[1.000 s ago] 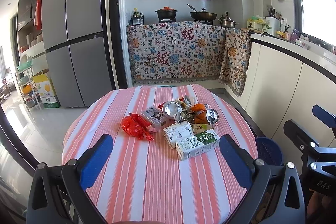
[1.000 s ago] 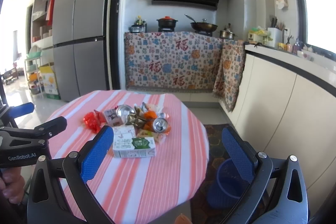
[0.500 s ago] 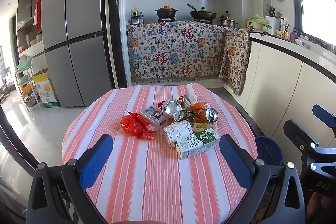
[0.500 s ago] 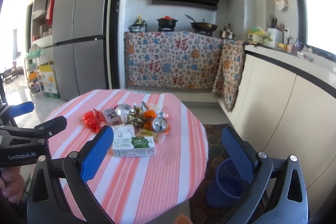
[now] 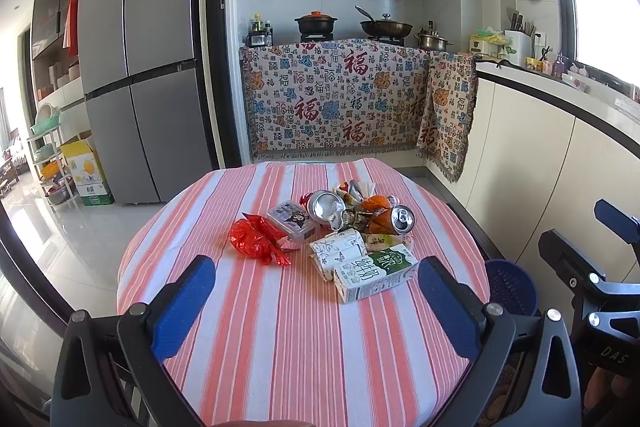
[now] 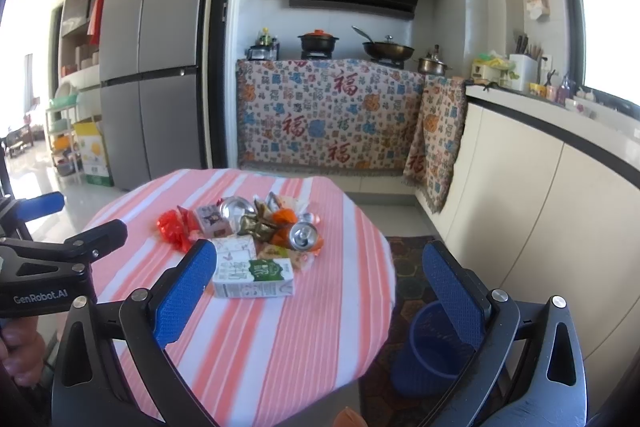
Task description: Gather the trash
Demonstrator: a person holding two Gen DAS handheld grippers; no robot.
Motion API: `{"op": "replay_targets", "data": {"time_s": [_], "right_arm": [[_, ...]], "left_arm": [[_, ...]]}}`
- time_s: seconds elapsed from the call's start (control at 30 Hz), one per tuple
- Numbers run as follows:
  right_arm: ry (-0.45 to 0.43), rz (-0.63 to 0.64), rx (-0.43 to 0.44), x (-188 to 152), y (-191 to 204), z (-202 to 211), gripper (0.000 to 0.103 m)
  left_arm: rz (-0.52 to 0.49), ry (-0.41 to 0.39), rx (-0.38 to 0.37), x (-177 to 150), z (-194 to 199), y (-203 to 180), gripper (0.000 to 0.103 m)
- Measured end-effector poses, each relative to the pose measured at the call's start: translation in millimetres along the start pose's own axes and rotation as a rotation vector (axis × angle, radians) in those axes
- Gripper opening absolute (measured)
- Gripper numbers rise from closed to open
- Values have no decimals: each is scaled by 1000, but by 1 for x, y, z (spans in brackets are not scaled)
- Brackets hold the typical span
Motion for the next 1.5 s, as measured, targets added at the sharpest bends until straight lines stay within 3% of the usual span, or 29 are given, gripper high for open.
{"op": "replay_targets", "data": {"time_s": [1.5], "right_arm": [[0,9,-1,0,2,1,103]], "left_arm": [[-18,4,18,1,-1,3,103]]}}
Point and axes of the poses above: each gripper's, at about its wrist camera, not at the fingertips, and z roughly against the way its jaws point, y to its left, x to its top, the point moved 3 cm from there along -z, roughly the way its jaws point, and after that the axes turned 13 degrees about -x, right-handed, at the moved point
